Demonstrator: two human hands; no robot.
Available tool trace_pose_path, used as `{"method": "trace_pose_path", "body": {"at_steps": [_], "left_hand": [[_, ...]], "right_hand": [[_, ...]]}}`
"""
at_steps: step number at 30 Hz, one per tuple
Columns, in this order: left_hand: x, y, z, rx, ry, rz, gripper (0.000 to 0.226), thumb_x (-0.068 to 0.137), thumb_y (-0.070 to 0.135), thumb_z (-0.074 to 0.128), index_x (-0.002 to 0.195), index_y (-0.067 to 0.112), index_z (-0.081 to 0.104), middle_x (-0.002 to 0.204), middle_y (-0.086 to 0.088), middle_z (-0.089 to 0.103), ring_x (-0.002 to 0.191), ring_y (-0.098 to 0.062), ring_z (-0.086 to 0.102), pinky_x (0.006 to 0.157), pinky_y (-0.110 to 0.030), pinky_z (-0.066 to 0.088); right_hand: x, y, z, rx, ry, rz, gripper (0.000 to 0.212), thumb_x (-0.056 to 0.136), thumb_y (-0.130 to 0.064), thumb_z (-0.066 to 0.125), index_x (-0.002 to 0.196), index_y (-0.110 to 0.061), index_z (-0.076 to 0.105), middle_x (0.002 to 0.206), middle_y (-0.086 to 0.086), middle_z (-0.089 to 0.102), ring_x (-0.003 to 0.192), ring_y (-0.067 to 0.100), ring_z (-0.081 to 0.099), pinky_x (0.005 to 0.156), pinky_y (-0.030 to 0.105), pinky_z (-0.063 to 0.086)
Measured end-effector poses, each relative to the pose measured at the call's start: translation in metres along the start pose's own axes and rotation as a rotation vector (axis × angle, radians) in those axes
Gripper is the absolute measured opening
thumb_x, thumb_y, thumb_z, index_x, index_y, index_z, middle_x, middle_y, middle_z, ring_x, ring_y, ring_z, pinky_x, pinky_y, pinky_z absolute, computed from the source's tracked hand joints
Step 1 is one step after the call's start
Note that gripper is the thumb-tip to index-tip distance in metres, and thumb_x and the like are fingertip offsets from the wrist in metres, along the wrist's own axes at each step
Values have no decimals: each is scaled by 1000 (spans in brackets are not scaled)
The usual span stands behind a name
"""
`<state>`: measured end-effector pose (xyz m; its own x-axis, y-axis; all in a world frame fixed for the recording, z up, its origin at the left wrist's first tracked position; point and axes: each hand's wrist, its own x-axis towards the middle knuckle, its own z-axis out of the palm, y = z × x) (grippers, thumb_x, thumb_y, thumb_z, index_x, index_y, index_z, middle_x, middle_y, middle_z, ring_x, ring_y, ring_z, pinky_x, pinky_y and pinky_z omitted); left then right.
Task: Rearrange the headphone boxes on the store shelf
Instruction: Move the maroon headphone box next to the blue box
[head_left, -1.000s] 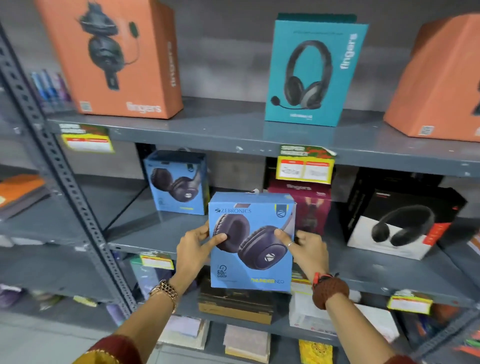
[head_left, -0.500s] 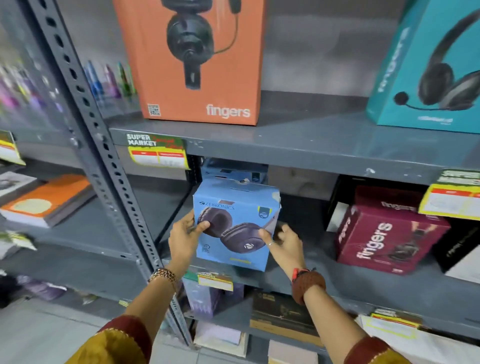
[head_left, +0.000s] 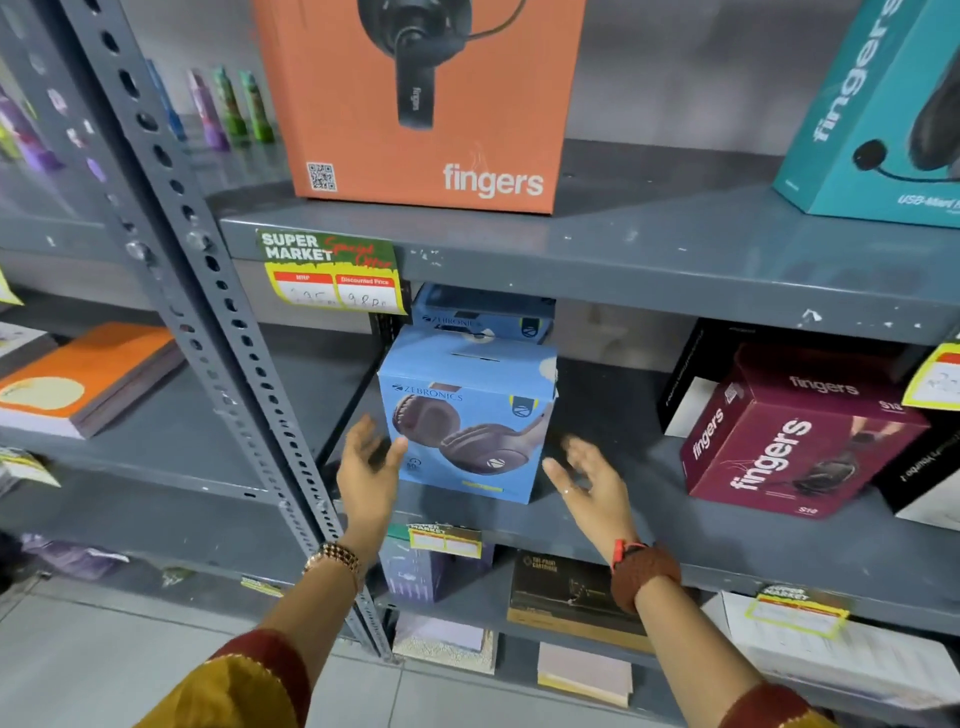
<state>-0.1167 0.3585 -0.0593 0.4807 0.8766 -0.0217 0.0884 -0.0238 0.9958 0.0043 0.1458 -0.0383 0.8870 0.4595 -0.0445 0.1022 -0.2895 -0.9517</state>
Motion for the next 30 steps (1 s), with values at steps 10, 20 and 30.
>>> {"method": "trace_pose_path", "body": {"at_steps": [10,20,30], "left_hand": [[-111,-34,90,190,-378,62,27,91,9,54,92,36,57,103,1,66,88,-9,64,83,-34,54],[-150,31,262,178,-712,101,59,92,21,56,144,14,31,144,2,39,97,9,48,76,-3,42],[-162,44,326,104,-594,-18,63,87,-10,46,144,11,29,145,-3,44,122,-12,47,76,-6,48]], "right_hand": [[-52,83,-144,-8,352,161,22,86,-16,63,108,-11,63,114,9,65,114,28,59,100,36,43],[-15,82,-272,130,524,245,64,84,-26,65,140,-12,36,147,9,40,132,22,41,112,41,32],[30,83,-306,39,248,152,51,89,-32,57,134,-11,45,130,2,58,117,16,54,102,29,39]]}}
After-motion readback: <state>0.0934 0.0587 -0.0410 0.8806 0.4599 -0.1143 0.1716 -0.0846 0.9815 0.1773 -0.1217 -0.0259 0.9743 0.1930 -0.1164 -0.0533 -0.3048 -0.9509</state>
